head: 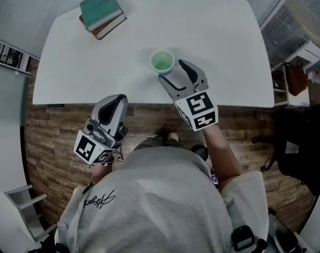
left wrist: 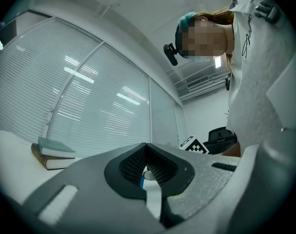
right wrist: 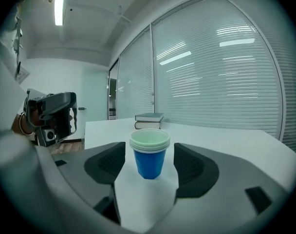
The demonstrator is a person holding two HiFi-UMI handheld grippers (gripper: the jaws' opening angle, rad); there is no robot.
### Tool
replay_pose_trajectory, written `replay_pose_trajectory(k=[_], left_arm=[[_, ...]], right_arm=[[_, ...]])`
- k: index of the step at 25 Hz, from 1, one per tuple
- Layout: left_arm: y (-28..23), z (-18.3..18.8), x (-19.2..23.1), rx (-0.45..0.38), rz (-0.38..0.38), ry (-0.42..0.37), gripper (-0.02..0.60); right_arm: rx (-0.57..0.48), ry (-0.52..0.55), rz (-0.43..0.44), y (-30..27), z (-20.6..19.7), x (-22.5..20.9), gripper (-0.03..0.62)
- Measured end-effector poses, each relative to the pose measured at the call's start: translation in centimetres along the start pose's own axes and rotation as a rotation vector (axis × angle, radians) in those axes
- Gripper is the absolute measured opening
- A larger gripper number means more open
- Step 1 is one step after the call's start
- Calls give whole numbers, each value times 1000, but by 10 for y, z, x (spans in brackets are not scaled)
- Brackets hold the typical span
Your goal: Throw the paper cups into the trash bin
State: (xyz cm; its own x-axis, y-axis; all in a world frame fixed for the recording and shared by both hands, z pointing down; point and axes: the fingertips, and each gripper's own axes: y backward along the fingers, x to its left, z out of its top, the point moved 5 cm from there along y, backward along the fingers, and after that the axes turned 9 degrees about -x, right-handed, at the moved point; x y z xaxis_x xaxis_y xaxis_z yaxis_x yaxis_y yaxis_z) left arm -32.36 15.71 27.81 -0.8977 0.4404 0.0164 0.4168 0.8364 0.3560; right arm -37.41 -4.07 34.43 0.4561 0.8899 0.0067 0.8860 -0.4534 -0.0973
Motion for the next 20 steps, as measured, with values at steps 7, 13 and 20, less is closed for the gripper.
replay_pose_trajectory(k=[7,13,20], left_arm=[[5,2,1,-6,21,-6,3],[14,2,6,-2,54,-10,3],[20,4,11,-4,75,-14,3]], right_arm=[[62,-9,18,-17,-12,-2,290],[63,-26,15,-28,-14,-3,291],[76,-63,48,-43,-18,0,290]])
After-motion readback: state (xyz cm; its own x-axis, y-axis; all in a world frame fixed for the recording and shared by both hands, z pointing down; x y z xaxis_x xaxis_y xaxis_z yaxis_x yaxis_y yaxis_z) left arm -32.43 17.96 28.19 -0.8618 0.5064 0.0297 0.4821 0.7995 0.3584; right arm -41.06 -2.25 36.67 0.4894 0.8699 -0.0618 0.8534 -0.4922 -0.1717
